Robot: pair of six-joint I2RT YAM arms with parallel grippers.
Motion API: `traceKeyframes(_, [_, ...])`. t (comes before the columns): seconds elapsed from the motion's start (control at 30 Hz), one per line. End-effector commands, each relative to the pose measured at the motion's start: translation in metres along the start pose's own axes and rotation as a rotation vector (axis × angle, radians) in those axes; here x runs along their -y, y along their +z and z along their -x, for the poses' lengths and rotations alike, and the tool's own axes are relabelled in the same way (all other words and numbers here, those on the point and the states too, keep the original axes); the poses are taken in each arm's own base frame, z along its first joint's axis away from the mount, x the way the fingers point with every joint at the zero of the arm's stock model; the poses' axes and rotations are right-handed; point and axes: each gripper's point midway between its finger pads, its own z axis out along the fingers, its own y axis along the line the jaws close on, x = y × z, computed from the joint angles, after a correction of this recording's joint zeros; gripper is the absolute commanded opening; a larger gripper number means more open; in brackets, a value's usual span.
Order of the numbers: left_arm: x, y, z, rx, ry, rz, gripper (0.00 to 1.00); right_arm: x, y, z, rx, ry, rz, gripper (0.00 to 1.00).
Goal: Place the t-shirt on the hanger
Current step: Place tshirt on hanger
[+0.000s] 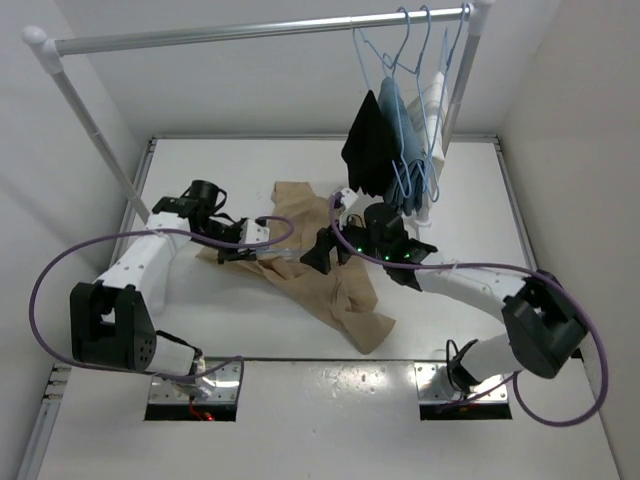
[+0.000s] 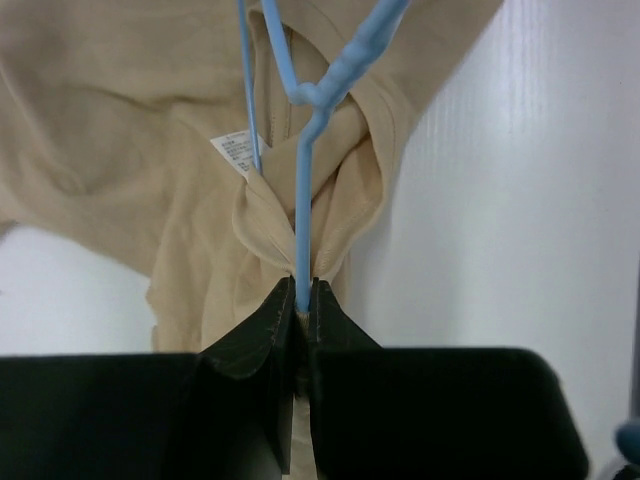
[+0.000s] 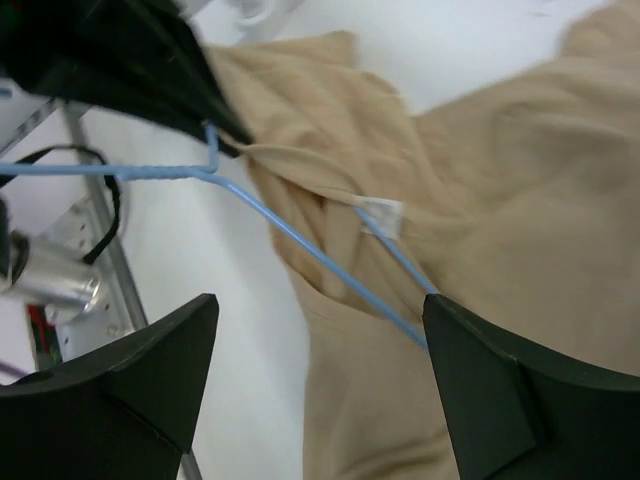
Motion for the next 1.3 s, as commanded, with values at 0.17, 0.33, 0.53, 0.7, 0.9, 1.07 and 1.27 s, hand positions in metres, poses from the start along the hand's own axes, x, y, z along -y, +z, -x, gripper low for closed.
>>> traceKeyframes(0.17, [-0.009,0.0,-0.013,-0.043,-0.305,0.175,0.0,0.056,-0.033,0.01,-0.024,0.204,-0.475,0.58])
traceKeyframes(0.33, [0.007,0.001,-0.004,0.018,-0.461,0.198,0.0,0.054,-0.023,-0.006,-0.128,0.22,-0.49,0.25])
traceKeyframes(0.53, [0.009,-0.001,-0.011,0.003,-0.54,0.267,0.0,0.041,-0.01,-0.024,-0.179,0.256,-0.49,0.52])
traceKeyframes(0.7, [0.017,0.002,-0.009,0.025,-0.549,0.251,0.0,0.047,0.013,-0.035,-0.26,0.283,-0.585,0.58])
traceKeyframes(0.9, [0.027,0.007,-0.009,0.029,-0.549,0.23,0.0,0.05,0.04,-0.06,-0.317,0.31,-0.594,0.58])
traceKeyframes(1.07, [0.025,0.007,-0.005,0.04,-0.541,0.248,0.0,0.057,0.053,-0.082,-0.397,0.3,-0.653,0.57])
traceKeyframes(1.27, [0.026,0.009,-0.007,0.048,-0.528,0.261,0.0,0.072,0.056,-0.098,-0.397,0.292,-0.707,0.59])
